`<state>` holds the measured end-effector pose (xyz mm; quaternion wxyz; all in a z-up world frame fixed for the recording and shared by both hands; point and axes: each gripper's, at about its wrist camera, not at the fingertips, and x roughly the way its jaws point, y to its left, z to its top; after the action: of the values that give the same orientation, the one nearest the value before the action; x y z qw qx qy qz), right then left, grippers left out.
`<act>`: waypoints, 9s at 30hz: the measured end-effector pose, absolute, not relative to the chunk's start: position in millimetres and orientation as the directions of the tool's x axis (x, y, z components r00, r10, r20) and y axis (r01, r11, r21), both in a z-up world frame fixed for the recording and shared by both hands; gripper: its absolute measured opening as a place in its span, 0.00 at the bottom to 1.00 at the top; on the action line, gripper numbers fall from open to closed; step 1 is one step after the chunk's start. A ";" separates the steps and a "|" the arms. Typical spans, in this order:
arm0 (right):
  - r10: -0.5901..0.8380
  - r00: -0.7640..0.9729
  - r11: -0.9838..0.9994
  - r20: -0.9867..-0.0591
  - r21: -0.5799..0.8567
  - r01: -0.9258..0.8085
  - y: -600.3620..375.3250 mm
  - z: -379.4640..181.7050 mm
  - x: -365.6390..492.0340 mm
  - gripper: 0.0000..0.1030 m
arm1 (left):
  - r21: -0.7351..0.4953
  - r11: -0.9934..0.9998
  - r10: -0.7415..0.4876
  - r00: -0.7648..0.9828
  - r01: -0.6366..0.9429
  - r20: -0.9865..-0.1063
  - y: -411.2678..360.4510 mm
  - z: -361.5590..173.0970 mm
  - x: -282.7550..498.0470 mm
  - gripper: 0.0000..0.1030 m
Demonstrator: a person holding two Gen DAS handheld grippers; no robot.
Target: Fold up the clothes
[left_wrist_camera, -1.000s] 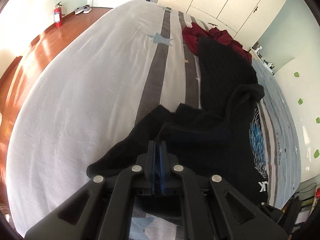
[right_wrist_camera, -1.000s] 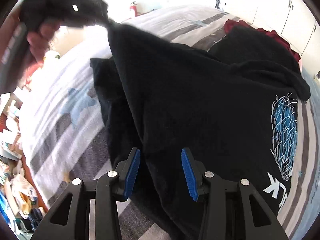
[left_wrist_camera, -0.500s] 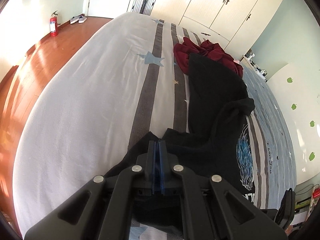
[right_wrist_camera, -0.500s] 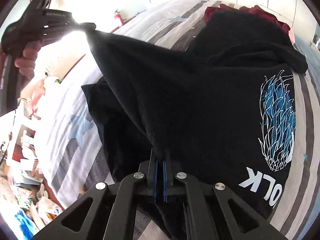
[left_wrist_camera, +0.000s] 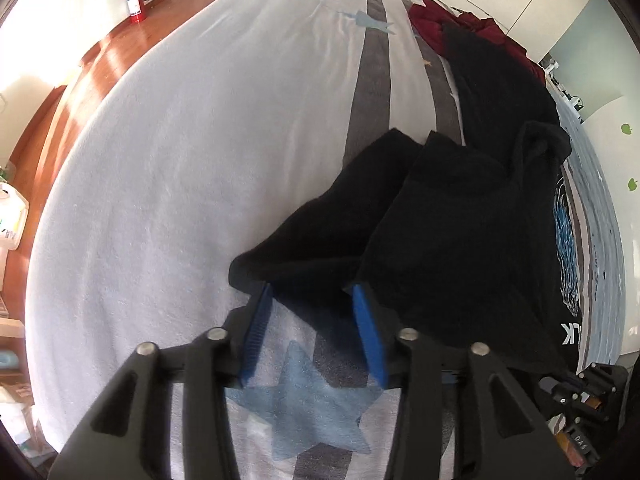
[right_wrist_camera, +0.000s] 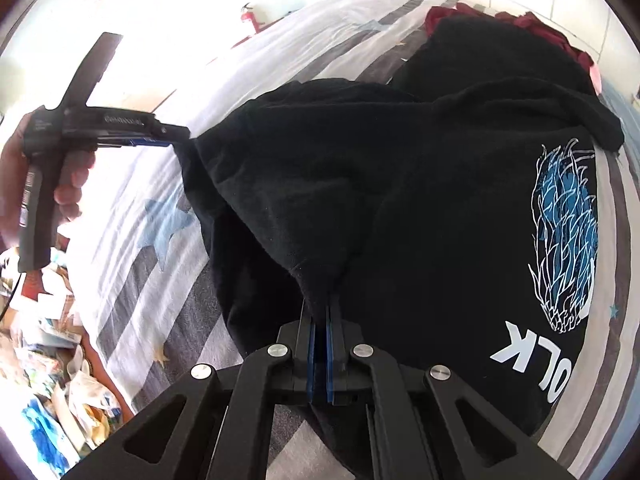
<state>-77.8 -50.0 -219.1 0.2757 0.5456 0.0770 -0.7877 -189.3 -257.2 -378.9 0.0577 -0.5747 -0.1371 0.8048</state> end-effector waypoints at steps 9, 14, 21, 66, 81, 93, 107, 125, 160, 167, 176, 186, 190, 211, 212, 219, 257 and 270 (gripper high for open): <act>-0.394 -0.262 -0.847 -0.881 0.237 0.477 -7.3 -194.0 -106.0 0.03 | -0.344 -0.939 0.316 -0.343 0.021 -0.885 -221.3 -386.9 -220.7 0.53; -0.398 -0.267 -0.847 -0.878 0.241 0.473 -0.4 -189.1 -113.1 0.03 | -0.349 -0.937 0.325 -0.344 0.009 -0.881 -214.1 -389.2 -216.6 0.53; -0.399 -0.275 -0.851 -0.875 0.242 0.465 -4.6 -185.8 -119.4 0.03 | -0.361 -0.933 0.334 -0.343 0.014 -0.878 -213.2 -393.2 -207.8 0.53; -0.448 -0.306 -0.845 -0.840 0.285 0.452 -15.4 -161.8 -155.9 0.03 | -0.352 -0.933 0.357 -0.319 -0.076 -0.878 -140.4 -404.9 -232.6 0.16; -0.500 -0.239 -0.769 -0.833 0.299 0.566 -49.2 -160.6 -127.6 0.03 | -0.531 -0.845 0.429 -0.501 0.072 -0.751 -219.5 -325.7 -278.6 0.04; -0.537 -0.123 -0.691 -0.835 0.351 0.632 -118.3 -180.9 -87.2 0.03 | -0.460 -0.883 0.357 -0.497 0.098 -0.791 -278.6 -323.8 -258.3 0.04; -0.358 -0.101 -0.739 -0.928 0.216 0.638 -147.7 -267.5 -65.5 0.07 | -0.333 -0.933 0.275 -0.322 0.140 -0.906 -269.7 -416.3 -268.9 0.10; -0.206 -0.289 -0.950 -0.935 0.120 0.289 75.2 -237.5 -95.9 0.08 | -0.231 -0.970 0.241 -0.394 -0.074 -0.887 -162.1 -370.0 -246.9 0.24; -0.541 -0.097 -0.840 -0.835 0.534 0.091 128.3 -272.5 -44.0 0.08 | -0.322 -0.946 0.323 -0.203 -0.040 -0.924 -50.8 -389.1 -117.0 0.17; -0.546 -0.027 -0.836 -0.837 0.543 0.077 144.5 -262.8 -9.2 0.06 | -0.316 -0.947 0.322 -0.174 -0.066 -0.930 -40.6 -381.9 -85.3 0.12; -0.441 0.023 -0.886 -0.897 0.440 0.148 137.6 -262.5 -6.3 0.17 | -0.281 -0.959 0.284 -0.125 -0.039 -0.951 -65.6 -372.5 -61.3 0.16; -0.338 -0.227 -0.923 -0.913 0.275 0.268 164.8 -210.0 -35.6 0.17 | -0.109 -0.992 0.124 -0.395 -0.060 -0.910 -109.6 -330.4 -149.3 0.25; -0.334 -0.339 -0.923 -0.880 0.231 0.309 124.1 -214.5 -86.9 0.17 | -0.071 -0.996 0.086 -0.442 -0.052 -0.893 -126.7 -338.1 -204.9 0.25; -0.245 -0.276 -0.965 -0.930 0.206 0.164 125.4 -269.5 -110.8 0.15 | 0.100 -0.994 -0.107 -0.391 0.040 -0.914 -201.3 -353.6 -223.8 0.31; -0.244 -0.278 -0.966 -0.929 0.206 0.159 130.7 -265.0 -110.6 0.15 | 0.096 -0.995 -0.098 -0.407 0.025 -0.908 -192.3 -347.9 -233.1 0.36; -0.202 -0.405 -0.976 -0.892 0.215 0.012 194.6 -245.8 -176.0 0.17 | 0.027 -0.984 0.068 -0.509 -0.176 -0.858 -68.3 -313.2 -327.4 0.46; -0.043 -0.466 -0.874 -0.884 0.259 -0.411 387.0 -251.4 -252.7 0.27 | -0.317 -0.616 0.590 -0.155 -0.721 -0.793 280.6 -288.5 -368.5 0.16; -0.082 -0.494 -0.897 -0.865 0.280 -0.342 361.3 -255.0 -272.2 0.29 | -0.184 -0.829 0.377 -0.284 -0.528 -0.881 186.2 -311.1 -465.3 0.24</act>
<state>-272.2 361.3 -255.0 -0.0775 0.4968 -0.2131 -0.8377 -465.3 186.2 -311.1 0.2836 -0.5267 0.0716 0.7982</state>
